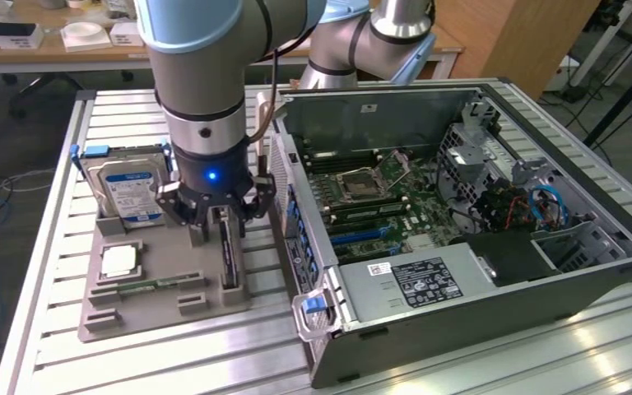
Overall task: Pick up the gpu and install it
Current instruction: 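Pick up the gpu and move the gpu toward the slot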
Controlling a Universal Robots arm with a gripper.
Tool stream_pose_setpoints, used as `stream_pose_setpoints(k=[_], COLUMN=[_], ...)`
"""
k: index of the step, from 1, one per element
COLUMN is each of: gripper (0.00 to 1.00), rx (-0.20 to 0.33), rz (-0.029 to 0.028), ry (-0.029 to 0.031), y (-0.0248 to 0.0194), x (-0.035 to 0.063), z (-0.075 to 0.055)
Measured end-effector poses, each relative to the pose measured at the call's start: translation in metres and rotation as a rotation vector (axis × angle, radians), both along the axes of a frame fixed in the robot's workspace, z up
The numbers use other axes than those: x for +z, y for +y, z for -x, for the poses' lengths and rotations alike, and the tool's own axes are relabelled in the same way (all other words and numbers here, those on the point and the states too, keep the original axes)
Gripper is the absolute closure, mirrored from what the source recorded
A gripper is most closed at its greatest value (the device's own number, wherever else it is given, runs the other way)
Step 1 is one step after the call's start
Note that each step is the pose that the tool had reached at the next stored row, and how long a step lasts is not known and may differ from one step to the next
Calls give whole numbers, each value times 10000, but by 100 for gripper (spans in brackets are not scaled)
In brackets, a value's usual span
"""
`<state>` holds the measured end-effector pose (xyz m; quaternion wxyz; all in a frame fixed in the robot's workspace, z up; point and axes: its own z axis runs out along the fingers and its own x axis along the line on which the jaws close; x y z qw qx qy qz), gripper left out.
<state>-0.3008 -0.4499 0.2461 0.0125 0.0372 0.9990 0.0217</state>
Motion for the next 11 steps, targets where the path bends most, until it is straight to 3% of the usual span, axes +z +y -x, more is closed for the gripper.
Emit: stream_pose_setpoints(k=[11], gripper=[47], rx=[1], rz=[0], ry=[0], y=[0], x=[-50], z=[0])
